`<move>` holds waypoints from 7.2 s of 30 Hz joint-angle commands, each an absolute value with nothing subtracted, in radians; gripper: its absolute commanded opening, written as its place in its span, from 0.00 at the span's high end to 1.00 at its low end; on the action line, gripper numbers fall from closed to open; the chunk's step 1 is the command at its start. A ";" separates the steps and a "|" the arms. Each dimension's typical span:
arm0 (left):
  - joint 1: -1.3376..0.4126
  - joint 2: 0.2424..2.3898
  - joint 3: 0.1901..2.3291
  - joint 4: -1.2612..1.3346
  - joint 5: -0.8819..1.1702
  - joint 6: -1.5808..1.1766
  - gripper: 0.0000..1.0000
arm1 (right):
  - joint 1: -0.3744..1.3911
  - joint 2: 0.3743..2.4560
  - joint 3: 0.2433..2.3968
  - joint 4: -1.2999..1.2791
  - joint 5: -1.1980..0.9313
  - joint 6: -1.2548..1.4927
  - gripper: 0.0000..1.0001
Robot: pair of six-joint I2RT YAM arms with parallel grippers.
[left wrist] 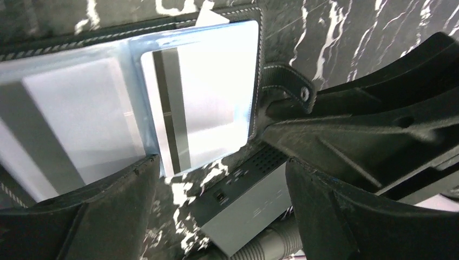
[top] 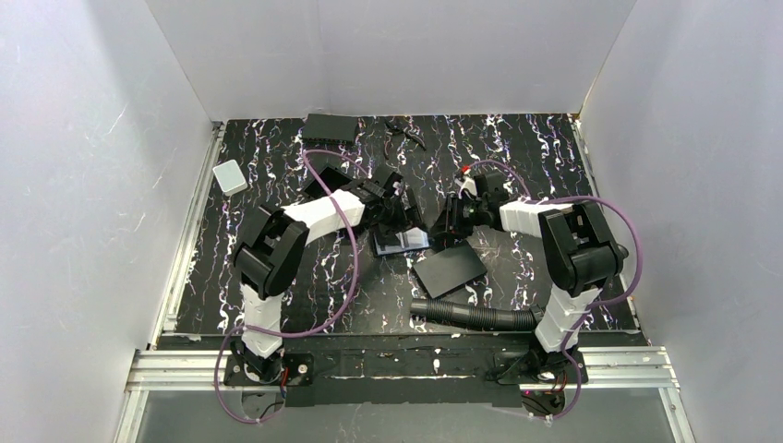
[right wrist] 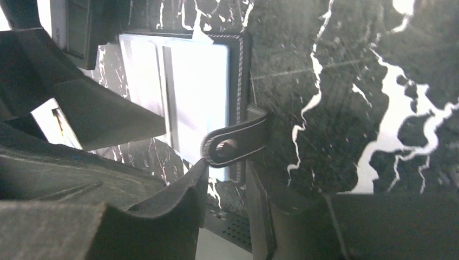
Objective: Put the credit cards into the card holder
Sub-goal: Insert the credit card into the card holder.
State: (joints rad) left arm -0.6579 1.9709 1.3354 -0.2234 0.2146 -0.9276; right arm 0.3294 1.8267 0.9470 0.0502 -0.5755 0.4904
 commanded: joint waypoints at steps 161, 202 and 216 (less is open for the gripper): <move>-0.632 2.026 1.326 -0.265 0.271 -0.800 0.85 | 0.354 1.737 0.948 0.021 -0.624 0.472 0.57; -0.578 1.803 1.229 -0.154 0.447 -0.927 0.41 | 0.361 1.750 0.912 0.203 -0.711 0.535 0.99; -0.605 2.040 1.763 -0.715 0.115 -0.980 0.37 | 0.409 1.679 0.945 0.068 -0.571 0.397 0.99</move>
